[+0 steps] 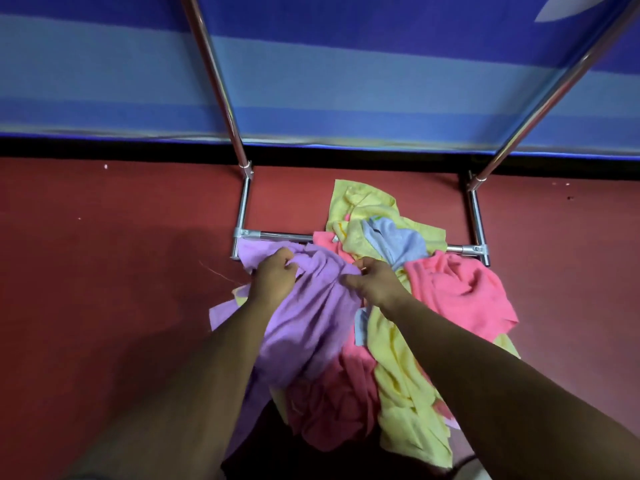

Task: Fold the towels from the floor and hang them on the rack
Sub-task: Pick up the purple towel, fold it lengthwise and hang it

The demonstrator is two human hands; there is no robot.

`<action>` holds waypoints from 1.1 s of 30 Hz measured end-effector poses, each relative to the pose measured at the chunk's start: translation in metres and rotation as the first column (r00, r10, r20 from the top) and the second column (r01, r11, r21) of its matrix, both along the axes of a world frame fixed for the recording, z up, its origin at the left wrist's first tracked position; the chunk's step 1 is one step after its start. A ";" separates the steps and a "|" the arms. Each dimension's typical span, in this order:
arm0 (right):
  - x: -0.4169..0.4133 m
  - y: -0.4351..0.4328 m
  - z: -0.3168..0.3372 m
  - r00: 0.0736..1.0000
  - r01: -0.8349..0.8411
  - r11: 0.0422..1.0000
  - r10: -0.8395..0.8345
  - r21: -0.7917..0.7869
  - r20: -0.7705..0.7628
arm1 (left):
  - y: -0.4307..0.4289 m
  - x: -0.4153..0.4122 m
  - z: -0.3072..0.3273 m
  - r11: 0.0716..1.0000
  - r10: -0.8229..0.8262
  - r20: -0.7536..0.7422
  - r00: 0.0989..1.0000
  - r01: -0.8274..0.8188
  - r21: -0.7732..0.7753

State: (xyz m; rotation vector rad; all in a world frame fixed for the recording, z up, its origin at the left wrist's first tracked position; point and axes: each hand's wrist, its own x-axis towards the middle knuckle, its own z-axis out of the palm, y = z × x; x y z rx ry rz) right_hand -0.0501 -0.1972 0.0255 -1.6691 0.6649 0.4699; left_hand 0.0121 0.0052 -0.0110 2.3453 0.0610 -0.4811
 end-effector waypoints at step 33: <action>-0.090 0.027 0.304 0.739 0.019 0.986 -0.127 0.168 0.662 | -0.008 -0.114 0.330 0.813 -0.226 0.382 0.896 0.390 -0.432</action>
